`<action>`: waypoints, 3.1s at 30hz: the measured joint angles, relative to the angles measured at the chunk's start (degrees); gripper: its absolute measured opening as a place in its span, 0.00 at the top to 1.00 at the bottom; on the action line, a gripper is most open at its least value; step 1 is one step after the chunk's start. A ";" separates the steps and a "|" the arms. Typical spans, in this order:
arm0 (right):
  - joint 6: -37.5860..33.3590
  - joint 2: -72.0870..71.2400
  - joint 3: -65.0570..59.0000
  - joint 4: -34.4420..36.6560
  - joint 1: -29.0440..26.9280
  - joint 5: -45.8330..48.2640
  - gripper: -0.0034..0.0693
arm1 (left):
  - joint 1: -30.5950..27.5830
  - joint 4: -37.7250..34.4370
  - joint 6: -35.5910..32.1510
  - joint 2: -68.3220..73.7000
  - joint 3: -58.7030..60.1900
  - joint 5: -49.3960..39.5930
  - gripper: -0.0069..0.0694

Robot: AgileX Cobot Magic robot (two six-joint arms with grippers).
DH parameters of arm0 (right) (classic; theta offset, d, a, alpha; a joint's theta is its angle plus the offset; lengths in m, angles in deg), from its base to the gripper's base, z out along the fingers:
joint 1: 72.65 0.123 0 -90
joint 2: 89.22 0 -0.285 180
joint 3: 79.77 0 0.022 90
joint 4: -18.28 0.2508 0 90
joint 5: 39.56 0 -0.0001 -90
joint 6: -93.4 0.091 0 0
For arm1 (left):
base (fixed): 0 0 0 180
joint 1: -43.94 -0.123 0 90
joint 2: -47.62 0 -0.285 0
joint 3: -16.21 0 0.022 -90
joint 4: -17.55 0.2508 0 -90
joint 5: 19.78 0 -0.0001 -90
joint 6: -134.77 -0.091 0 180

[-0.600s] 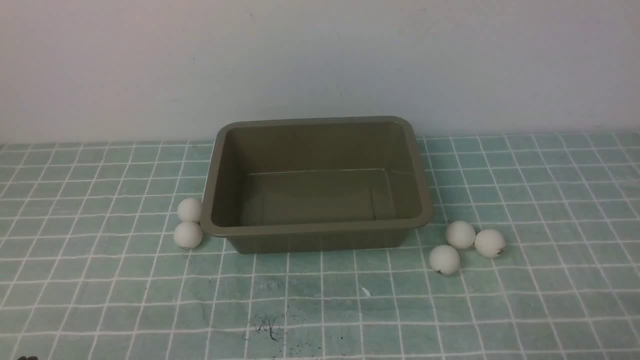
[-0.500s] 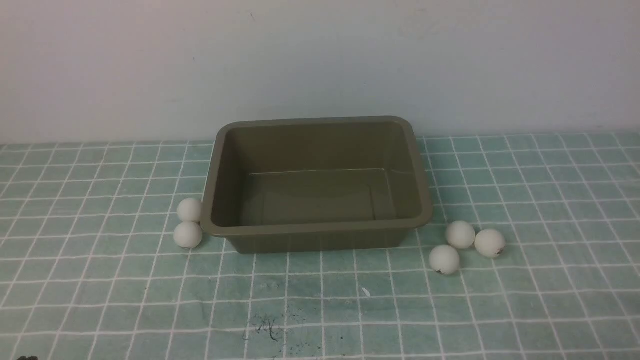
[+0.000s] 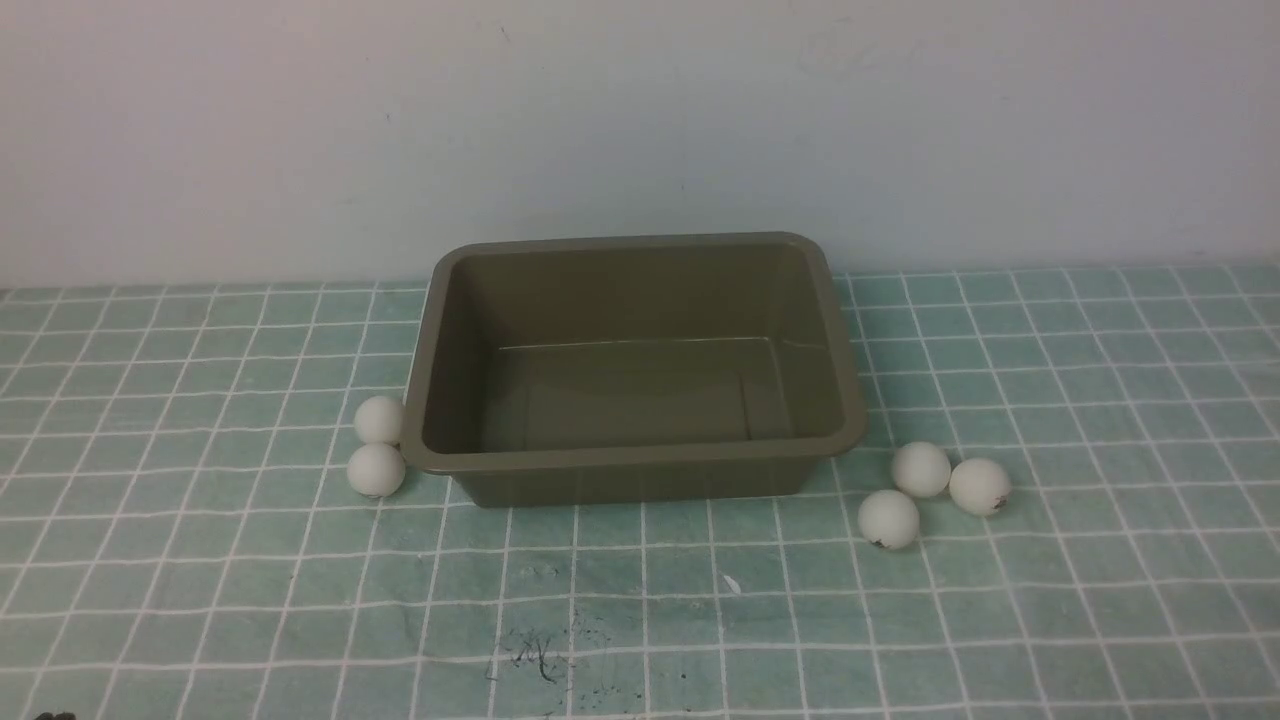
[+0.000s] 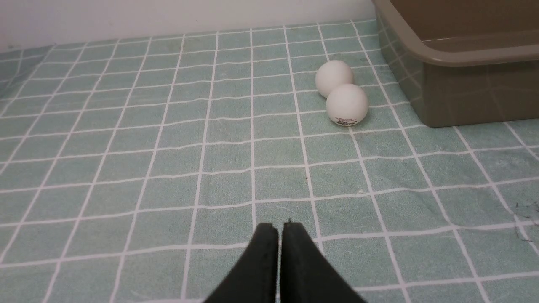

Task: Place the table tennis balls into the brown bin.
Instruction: 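Reach for and grasp a ping pong ball on the table beside the basket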

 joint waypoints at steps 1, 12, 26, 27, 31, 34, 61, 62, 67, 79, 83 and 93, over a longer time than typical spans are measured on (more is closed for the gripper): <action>0.00 0.00 0.00 0.00 0.00 0.00 0.97 | 0.00 0.00 0.00 0.00 0.00 0.00 0.92; 0.00 0.00 0.00 0.00 0.00 0.00 0.97 | 0.00 -5.11 1.76 0.00 0.24 4.44 0.92; 0.00 0.00 0.00 0.00 0.00 -0.08 0.97 | 0.00 -28.93 8.33 0.28 -3.08 38.58 0.92; 0.00 0.00 0.00 0.00 0.00 -0.49 0.97 | 0.00 -28.93 8.52 1.65 -6.39 37.17 0.92; 0.00 0.00 -0.10 0.00 0.00 -0.78 0.97 | 0.00 -27.34 8.46 10.59 -17.46 23.49 0.92; 0.06 0.00 -0.17 0.53 0.00 -1.15 0.97 | 0.00 -25.77 7.09 22.72 -27.94 8.22 0.92; 4.96 7.54 8.92 27.76 0.47 0.32 0.97 | 0.00 -23.91 -16.94 90.00 -56.85 -12.03 0.85; 2.35 11.21 13.04 26.54 0.47 4.50 0.97 | 0.00 -23.77 -17.42 92.99 -58.92 -11.97 0.80; -3.59 19.44 21.17 25.53 0.47 10.82 0.97 | 0.00 -23.71 -17.96 100.83 -64.03 -11.76 0.54; -5.67 22.43 24.17 25.31 0.47 12.56 0.97 | 0.00 -25.60 -20.13 110.96 -66.93 -10.18 0.25; -5.67 22.73 24.17 25.31 0.47 12.62 0.97 | 0.00 -26.15 -20.37 112.18 -66.93 -8.98 0.35; -5.67 26.72 28.27 21.69 0.47 17.26 0.97 | 0.00 -17.19 -17.11 105.45 -69.40 -13.96 0.46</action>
